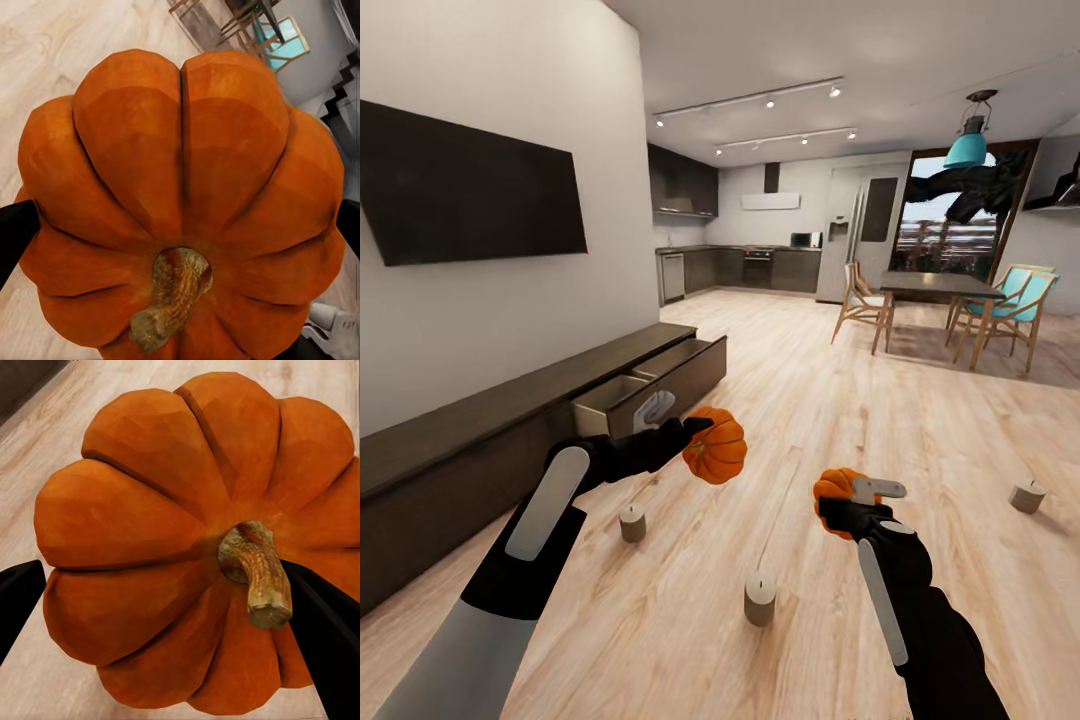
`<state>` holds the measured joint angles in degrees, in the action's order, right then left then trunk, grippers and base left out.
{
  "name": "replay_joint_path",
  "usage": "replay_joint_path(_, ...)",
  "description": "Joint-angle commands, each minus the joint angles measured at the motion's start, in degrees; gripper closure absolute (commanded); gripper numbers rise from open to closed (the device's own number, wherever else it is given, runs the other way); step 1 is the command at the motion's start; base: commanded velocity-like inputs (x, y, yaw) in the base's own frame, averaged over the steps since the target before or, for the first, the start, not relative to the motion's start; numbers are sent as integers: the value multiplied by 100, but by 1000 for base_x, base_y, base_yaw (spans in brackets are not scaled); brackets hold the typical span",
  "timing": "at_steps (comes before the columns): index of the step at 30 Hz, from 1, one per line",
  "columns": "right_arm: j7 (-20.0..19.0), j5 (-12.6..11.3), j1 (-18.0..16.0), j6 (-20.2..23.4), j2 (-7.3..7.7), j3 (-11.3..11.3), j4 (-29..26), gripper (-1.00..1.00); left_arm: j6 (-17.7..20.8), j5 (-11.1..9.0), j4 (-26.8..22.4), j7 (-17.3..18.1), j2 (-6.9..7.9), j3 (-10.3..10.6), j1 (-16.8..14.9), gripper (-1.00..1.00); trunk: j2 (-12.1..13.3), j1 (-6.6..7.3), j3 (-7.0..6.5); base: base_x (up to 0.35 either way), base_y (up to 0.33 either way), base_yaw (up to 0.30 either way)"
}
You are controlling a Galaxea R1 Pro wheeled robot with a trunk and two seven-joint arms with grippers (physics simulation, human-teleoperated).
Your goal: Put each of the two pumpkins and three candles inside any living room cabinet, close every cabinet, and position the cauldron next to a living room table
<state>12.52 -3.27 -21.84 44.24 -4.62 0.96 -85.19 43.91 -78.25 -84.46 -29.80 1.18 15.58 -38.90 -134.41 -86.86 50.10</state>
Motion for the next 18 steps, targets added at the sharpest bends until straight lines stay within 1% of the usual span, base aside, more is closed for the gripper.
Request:
replay_joint_path(1,34,-33,-5,23,-4,4,-2,100,-4,-65,-9,-61,5,7,-3,100,39,24,-12,0,0,-280)
replay_joint_path(2,33,-33,-5,23,-4,6,0,100,-4,-69,-5,-61,5,7,-3,100,79,46,-32,0,0,-285)
replay_joint_path(4,32,-33,-4,23,-4,8,1,100,-5,-71,38,-54,5,7,-3,100,79,46,-36,0,0,-288)
replay_joint_path(6,25,-35,-5,19,-4,9,26,100,-9,-50,224,-38,7,7,-3,100,79,46,-41,0,0,-292)
replay_joint_path(9,22,-40,-5,16,-4,15,119,100,-12,-34,377,-36,6,8,-3,100,79,46,-50,0,0,-293)
replay_joint_path(10,22,-41,-5,15,-4,17,161,100,-36,-27,508,-32,6,20,-3,100,79,46,-52,0,0,-293)
replay_joint_path(12,24,-41,-5,15,-5,19,187,100,-212,-8,742,-23,-15,38,-3,100,79,46,-54,0,0,-280)
replay_joint_path(13,27,-42,-5,15,-7,22,193,100,-346,38,863,-18,-44,51,-3,100,79,46,-55,6,-6,-183)
replay_joint_path(14,29,-42,-5,15,-7,38,199,100,-531,188,999,-12,-106,68,-3,100,79,46,-55,44,-45,-94)
replay_joint_path(15,30,-42,-5,15,-6,49,201,100,-616,355,1059,-10,-152,74,-3,100,79,46,-56,61,-62,-60)
replay_joint_path(18,31,-40,-5,15,-10,71,204,100,-742,1021,1151,-3,-296,80,-3,100,79,46,-56,72,-74,-26)
